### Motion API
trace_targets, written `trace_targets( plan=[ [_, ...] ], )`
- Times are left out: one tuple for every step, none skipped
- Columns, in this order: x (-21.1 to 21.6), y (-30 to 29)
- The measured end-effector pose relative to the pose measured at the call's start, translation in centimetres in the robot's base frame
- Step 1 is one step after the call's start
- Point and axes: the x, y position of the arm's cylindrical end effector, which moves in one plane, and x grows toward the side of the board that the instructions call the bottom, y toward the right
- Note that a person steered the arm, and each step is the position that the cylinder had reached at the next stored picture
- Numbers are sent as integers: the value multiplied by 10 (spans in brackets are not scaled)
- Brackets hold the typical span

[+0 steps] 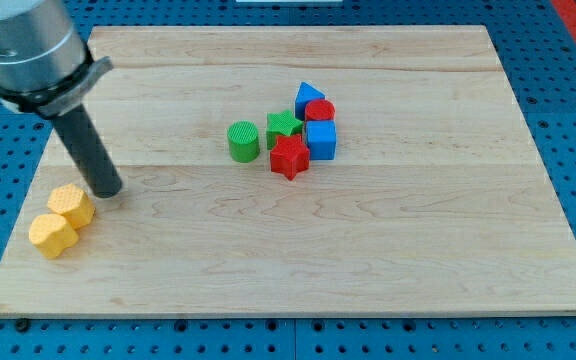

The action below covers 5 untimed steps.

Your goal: Put your arm below the red star

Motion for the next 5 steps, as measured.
trace_targets(
  plan=[
    [-1, 47],
    [-3, 102],
    [13, 177],
    [24, 191],
    [24, 193]
  ],
)
